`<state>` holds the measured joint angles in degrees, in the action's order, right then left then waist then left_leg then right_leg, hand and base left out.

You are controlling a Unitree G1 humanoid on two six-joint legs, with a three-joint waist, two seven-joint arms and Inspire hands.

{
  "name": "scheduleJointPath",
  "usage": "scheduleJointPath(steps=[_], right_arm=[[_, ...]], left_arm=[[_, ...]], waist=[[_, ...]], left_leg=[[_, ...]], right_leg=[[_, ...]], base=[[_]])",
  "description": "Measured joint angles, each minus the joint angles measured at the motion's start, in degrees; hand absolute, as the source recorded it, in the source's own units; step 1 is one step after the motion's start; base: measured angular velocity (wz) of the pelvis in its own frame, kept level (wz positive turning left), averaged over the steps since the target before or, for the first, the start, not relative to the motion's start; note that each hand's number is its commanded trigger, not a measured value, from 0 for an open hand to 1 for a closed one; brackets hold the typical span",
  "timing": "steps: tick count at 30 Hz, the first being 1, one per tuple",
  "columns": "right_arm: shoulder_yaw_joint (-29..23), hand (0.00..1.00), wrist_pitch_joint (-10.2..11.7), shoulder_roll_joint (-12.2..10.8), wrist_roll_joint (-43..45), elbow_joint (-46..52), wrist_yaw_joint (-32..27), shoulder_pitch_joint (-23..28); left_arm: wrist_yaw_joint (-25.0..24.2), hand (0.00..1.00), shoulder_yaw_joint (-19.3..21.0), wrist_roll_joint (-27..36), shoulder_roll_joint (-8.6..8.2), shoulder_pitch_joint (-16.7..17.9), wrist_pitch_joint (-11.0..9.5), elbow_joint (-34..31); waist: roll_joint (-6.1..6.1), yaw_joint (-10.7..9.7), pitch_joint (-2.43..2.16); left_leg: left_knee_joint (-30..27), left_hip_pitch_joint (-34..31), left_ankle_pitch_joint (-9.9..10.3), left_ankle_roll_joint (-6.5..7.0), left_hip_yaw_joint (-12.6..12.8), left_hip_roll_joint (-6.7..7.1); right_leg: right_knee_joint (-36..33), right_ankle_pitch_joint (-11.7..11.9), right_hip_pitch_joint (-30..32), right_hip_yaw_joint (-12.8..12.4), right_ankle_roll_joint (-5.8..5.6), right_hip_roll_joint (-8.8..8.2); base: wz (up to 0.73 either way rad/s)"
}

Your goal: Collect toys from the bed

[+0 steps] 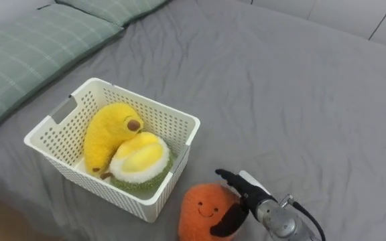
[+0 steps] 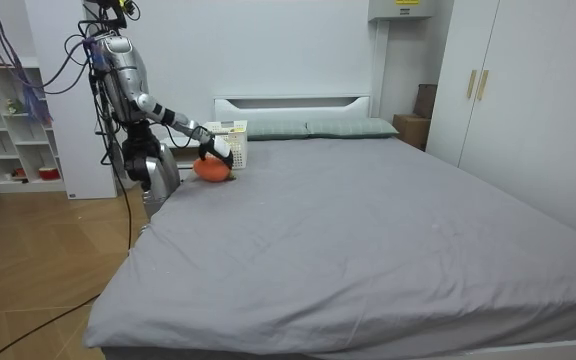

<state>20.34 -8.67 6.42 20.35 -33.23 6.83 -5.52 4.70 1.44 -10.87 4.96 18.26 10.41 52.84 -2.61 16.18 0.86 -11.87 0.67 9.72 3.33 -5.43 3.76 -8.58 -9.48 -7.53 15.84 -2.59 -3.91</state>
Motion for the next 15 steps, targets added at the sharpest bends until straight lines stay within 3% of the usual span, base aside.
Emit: scheduleJointPath(steps=[5,15], right_arm=[[0.18,1.00,-0.16,0.23,0.25,-2.42,-3.11,-1.88],[0.54,1.00,-0.14,0.56,0.12,-4.07,-4.81,-2.05]], left_arm=[[-0.20,0.00,0.01,-0.07,0.06,0.32,0.92,0.14],[-1.65,0.00,-0.01,-0.12,0.09,0.22,1.40,0.09]], waist=[[0.28,0.04,0.18],[0.07,0.01,0.05]], left_leg=[[-0.77,-0.10,0.02,0.00,-0.76,0.19],[-1.02,-0.19,-0.04,0.10,-0.98,0.67]], right_leg=[[0.00,-0.02,-0.55,0.26,-0.01,-0.02],[0.39,-0.63,-0.71,0.18,0.22,-0.28]], base=[[0.09],[0.01]])
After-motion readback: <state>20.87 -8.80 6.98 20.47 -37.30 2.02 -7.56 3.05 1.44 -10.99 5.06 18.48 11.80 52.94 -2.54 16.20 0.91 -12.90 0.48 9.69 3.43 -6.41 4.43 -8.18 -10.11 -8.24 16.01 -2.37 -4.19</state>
